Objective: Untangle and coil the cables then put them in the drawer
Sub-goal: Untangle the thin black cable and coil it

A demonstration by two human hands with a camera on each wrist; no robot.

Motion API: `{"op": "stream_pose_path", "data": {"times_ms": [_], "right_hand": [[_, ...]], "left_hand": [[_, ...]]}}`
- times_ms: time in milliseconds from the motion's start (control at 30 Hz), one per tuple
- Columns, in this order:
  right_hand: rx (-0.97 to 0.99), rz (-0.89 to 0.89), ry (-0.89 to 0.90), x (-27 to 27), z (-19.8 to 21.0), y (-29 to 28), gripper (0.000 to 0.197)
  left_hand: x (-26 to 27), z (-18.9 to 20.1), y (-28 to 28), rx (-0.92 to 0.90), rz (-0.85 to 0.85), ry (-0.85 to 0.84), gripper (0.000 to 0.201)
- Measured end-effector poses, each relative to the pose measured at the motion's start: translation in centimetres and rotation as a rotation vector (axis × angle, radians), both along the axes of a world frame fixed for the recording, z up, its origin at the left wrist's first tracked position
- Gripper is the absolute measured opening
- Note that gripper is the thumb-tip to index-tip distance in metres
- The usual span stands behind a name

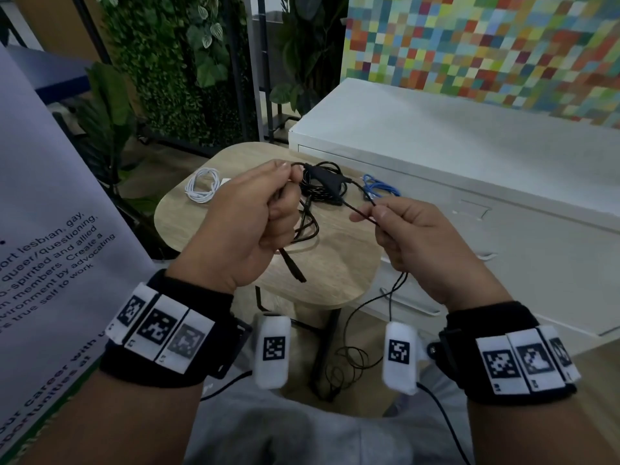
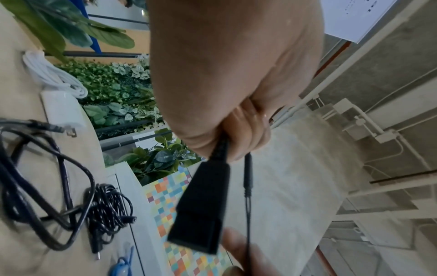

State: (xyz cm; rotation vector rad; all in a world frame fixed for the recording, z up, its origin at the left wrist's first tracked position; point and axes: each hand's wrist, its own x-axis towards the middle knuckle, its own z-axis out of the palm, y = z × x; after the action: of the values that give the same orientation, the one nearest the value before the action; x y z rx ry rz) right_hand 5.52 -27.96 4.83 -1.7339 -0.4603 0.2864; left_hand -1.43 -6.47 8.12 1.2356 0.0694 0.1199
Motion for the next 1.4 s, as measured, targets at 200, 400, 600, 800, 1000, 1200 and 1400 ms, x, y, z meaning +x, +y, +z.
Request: {"op": "stream_pose_path", "data": {"times_ms": [200,400,600,800,1000,1200,1400], "right_hand": [[-0.226,-0.095,-0.287,-0.1,-1.1,0.6,0.026],[-0.597,0.127,-0.430,-1.5,-0.5,2.1,0.020],[-0.662,0.199,-0.486,-2.2,-0.2,3.3,0.030],[-0.609,0.131,-0.510,-2.1,0.3,3.1,0.011],[-0.362,0.034,-0.393,-2.0,0.9,2.5,0.012],[-0.208,-0.018,-0.249,-0.3,2.5,-0.6,0.013],[-0.250,-0.151,-0.266,0.0,1.5,-0.9,0.008]], "left_hand": [[0.1,0.2,0.5,-0.196,0.200,-0.045,0.027],[-0.1,-0.1,-1.0,0.037,0.198,-0.090,0.020],[0.6,-2.7,-2.8,0.493,0.052,-0.090,0.026],[0.5,-3.6,-2.6,0.791,-0.004,-0.128,0.022],[0.3,-3.4,-2.3,1.001,-0.021,-0.078,0.024],[-0.4,-2.7,-1.3,0.661,-0.197,0.117,0.042],[-0.2,-2.6,-1.2,0.264,-0.173,0.142,0.035]]}}
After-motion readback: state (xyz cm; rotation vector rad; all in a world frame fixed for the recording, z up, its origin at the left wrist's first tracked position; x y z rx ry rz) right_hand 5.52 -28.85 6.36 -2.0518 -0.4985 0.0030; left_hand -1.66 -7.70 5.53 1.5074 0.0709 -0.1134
